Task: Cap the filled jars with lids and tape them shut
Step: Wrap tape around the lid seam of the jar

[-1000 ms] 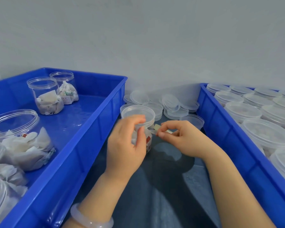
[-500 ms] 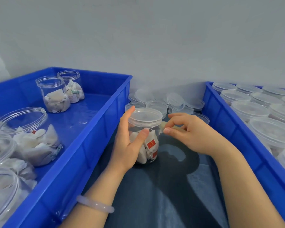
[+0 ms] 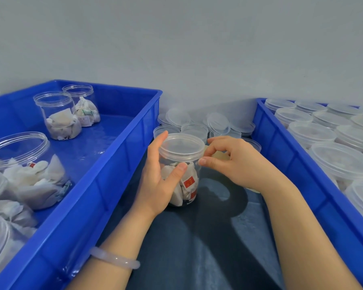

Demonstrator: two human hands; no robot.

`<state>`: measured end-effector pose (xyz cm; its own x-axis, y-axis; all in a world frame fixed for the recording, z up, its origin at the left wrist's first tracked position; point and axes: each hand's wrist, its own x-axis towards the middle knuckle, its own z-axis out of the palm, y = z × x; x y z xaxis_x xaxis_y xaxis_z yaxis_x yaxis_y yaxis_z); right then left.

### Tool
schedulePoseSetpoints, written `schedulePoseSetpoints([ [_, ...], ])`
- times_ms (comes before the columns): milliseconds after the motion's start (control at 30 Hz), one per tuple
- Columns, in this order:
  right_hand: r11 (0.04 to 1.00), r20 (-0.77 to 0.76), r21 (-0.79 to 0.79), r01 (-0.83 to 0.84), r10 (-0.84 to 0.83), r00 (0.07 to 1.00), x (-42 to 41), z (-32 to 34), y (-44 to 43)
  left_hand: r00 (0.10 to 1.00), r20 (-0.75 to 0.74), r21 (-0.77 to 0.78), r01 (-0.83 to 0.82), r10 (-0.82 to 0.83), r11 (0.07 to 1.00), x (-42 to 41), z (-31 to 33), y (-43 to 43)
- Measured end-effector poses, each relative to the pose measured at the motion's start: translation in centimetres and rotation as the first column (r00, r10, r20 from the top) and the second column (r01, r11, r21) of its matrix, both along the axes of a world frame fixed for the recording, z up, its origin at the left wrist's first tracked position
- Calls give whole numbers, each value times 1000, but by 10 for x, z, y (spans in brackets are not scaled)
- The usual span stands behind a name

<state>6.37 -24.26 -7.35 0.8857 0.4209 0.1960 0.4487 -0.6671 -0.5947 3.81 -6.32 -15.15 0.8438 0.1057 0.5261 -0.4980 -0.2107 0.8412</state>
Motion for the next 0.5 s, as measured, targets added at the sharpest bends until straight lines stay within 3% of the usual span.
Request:
schedulePoseSetpoints([
  [300,998,-42,19,60,-59,997,-1,-1,3,999,3,5,41,-41,999,-4,4,3],
  [500,994,-6,-39,101,-101,995,-4,-1,9,996,-60,1,-73,73,997,-5,10,1],
])
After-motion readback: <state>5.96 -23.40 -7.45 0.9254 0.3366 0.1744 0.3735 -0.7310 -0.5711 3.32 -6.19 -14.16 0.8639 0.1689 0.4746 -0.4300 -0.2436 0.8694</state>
